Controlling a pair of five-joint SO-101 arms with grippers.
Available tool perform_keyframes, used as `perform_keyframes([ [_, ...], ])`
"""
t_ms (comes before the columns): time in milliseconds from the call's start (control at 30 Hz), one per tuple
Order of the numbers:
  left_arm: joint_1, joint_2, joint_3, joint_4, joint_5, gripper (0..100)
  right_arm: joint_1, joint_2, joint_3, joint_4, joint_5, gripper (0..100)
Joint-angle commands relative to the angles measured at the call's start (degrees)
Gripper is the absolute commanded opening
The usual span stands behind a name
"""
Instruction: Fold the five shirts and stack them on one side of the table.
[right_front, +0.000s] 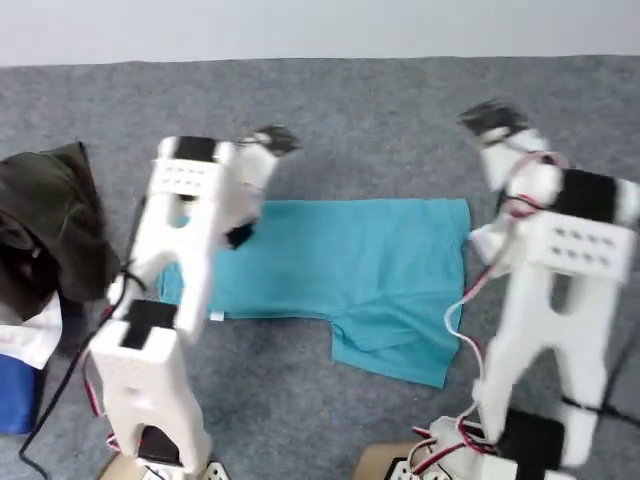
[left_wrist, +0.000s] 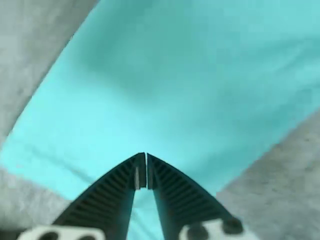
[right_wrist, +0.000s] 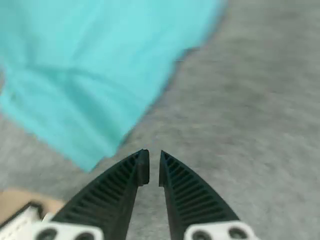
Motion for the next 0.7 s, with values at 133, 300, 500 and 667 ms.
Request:
perform_keyframes([
  [133,15.0,-0.8,-7.0,4.7,0.4,1,12.1,-15.8,-9.2,2.2,-0.7,4.3],
  [300,24.5,-0.2,-6.6,3.1,0.4,1,18.8,-24.5,-9.2,2.2,-0.7,4.2],
  [500,31.6,2.7,-6.6,-1.1,-0.4,1,28.1,-27.7,-9.1,2.2,-0.7,1.1],
  [667,35.3,10.9,-6.8,0.4,-2.4,3,32.0,-27.6,-9.1,2.2,-0.7,1.0],
])
